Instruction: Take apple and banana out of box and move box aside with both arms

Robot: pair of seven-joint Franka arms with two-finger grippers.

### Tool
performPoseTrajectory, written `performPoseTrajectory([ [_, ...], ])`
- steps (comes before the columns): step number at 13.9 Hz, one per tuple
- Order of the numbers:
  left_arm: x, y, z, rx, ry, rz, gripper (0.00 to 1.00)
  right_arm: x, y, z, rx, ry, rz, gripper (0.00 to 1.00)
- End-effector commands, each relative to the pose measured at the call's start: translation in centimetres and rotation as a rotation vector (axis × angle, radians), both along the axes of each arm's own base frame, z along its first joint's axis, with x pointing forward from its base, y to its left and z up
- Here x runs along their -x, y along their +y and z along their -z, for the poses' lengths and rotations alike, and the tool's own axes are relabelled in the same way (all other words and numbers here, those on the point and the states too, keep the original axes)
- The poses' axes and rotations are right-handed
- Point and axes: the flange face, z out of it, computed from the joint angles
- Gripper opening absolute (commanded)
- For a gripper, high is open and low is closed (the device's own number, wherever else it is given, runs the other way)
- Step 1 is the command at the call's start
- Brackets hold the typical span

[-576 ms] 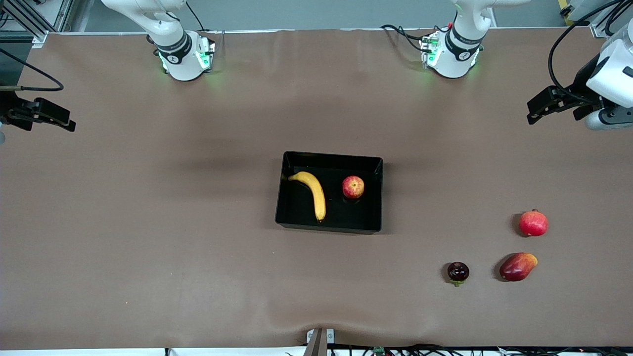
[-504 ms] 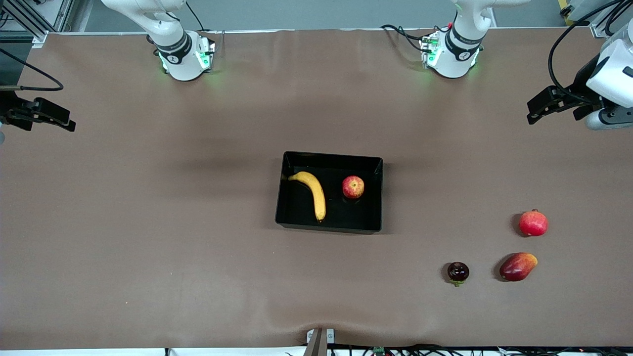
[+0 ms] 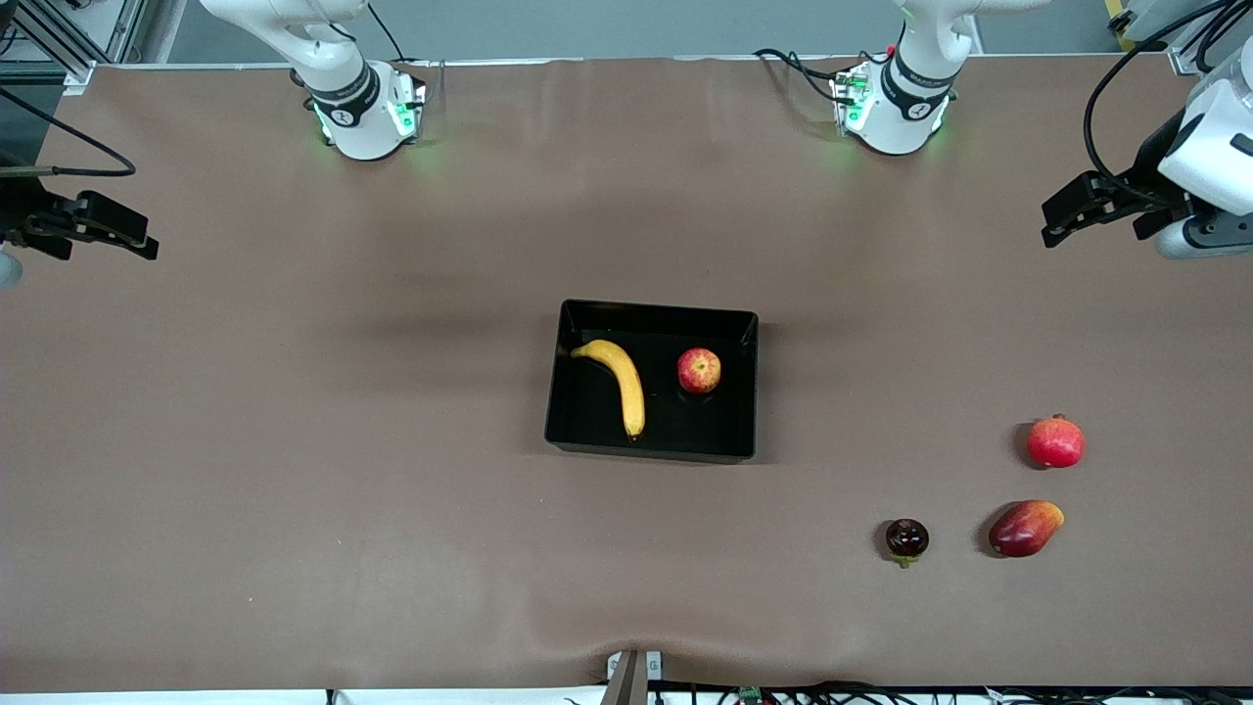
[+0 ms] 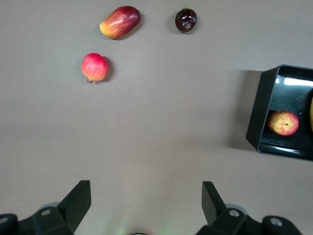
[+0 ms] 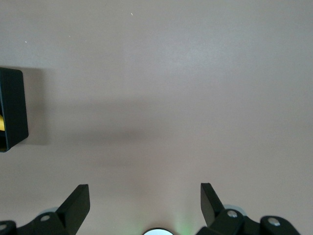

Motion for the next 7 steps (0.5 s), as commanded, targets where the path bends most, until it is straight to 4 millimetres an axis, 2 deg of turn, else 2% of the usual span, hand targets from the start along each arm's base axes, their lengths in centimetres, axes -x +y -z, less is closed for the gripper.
performPoseTrajectory([
  [1,-1.7,-2.9,2.0,0.015,0.038,0.035,1.0,-0.2,0.1,-0.2,-0.003,-0.004,0.0,1.0],
  [2,-2.4,-4.2,3.7,0.018,0.063,0.025,1.0,-0.3,0.0,0.0,0.001,-0.001,0.0,1.0],
  [3,-2.8,-6.9,5.5,0.016,0.093,0.02,1.0,-0.4,0.0,0.0,0.003,0.001,0.0,1.0],
  [5,-4.1,-11.0,8.5,0.022,0.084,-0.034,1.0,-0.4,-0.6,-0.7,0.006,-0.019,0.009,1.0],
  [7,-5.2,-15.9,12.3,0.028,0.078,-0.113,1.0,-0.8,-0.8,-0.3,0.007,-0.016,0.012,1.0],
])
